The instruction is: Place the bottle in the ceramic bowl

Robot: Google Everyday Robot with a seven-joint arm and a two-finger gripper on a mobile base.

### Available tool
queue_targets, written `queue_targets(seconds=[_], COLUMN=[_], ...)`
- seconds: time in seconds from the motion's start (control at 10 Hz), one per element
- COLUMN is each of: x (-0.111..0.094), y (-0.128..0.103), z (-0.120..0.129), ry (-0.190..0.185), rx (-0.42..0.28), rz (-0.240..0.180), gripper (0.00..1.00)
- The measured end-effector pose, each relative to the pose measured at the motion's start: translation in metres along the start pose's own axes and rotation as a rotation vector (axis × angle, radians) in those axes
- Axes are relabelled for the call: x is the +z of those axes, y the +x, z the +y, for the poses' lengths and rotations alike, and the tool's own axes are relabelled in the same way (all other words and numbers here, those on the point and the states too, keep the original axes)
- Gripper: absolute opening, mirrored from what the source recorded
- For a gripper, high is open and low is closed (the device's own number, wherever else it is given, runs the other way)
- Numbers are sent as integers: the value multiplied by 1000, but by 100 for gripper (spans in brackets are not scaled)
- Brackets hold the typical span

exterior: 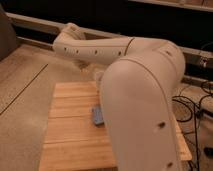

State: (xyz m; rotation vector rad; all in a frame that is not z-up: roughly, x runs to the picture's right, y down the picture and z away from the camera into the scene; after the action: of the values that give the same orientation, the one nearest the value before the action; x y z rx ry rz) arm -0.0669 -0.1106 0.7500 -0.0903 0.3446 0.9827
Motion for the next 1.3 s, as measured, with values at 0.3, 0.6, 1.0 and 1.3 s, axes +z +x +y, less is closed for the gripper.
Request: queue_targets(seconds=[0.3, 0.6, 1.0, 1.3], x=[-50, -87, -88, -56], y=[66, 136, 209, 223], z=[-23, -37, -48, -74], ry=[136, 234, 222, 156], rx=[142, 294, 486, 539], rz=[37, 86, 144, 141], gripper=[0, 0, 0, 0])
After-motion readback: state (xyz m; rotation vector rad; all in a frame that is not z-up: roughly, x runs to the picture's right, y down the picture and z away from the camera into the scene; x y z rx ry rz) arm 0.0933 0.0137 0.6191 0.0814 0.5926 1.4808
